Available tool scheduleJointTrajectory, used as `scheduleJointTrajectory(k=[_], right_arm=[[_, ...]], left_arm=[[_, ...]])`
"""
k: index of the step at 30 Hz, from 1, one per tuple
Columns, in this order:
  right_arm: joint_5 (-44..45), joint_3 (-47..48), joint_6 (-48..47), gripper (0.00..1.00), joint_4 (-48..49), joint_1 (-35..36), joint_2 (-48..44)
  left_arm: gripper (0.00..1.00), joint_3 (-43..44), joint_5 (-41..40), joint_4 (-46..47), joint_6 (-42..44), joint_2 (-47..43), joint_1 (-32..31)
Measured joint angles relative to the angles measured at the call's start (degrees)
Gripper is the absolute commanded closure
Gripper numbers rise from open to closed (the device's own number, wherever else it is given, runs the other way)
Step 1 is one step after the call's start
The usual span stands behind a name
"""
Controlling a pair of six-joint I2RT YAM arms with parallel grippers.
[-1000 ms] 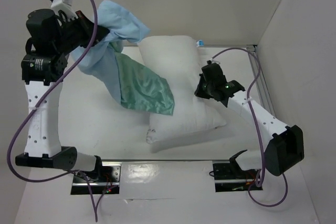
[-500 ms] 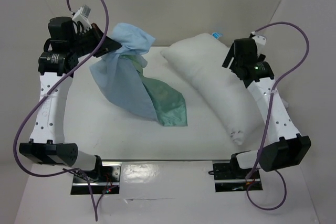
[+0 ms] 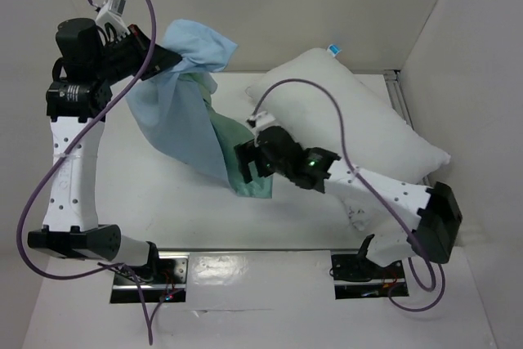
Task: Put the pillow into the pillowcase
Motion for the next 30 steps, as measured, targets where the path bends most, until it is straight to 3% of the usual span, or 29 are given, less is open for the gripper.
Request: scheduleJointTrajectory(k=[4,9,11,12,15,16,22,26,30], right_arm=[[0.35,-0.81,-1.31,0.0,5.75,7.17,9.09],[-1.2,-1.49,-2.38,0.0,14.58,7.76,18.18],[-1.31,-0.55,-2.82,0.06,17.75,7.61,22.05],[-1.29,0.24,-2.86,0.14,19.04,7.52,23.89],[-2.12,2.75,-2.91,0.87,23.58,7.19,29.79],[-2.38,3.32,-2.51,1.0,24.5,6.95,31.21],[-0.17,1.97,-0.22,1.0,24.57,6.88,28.13],[0.94,-1.88,-1.42,1.0,16.37,7.04,10.97],[-0.2,3.69,-3.5,1.0,5.53,7.04,-5.29]], left_arm=[[1.0,1.77,0.02,0.9,-1.11,-0.81,0.09],[1.0,1.79,0.28,1.42,-1.9,-1.31,0.09],[1.0,1.79,0.26,1.38,-2.01,-1.31,0.09],[1.0,1.79,0.22,1.36,-2.05,-1.31,0.09],[1.0,1.79,-0.22,1.31,-2.75,-1.6,0.09],[1.0,1.77,-0.33,1.31,-2.86,-1.73,0.09],[1.0,5.46,-3.02,-2.21,-2.19,-2.05,0.81],[1.0,11.78,-8.96,-4.55,-0.94,-2.1,3.65],[1.0,15.47,-16.24,-5.77,-0.59,-2.97,6.43]])
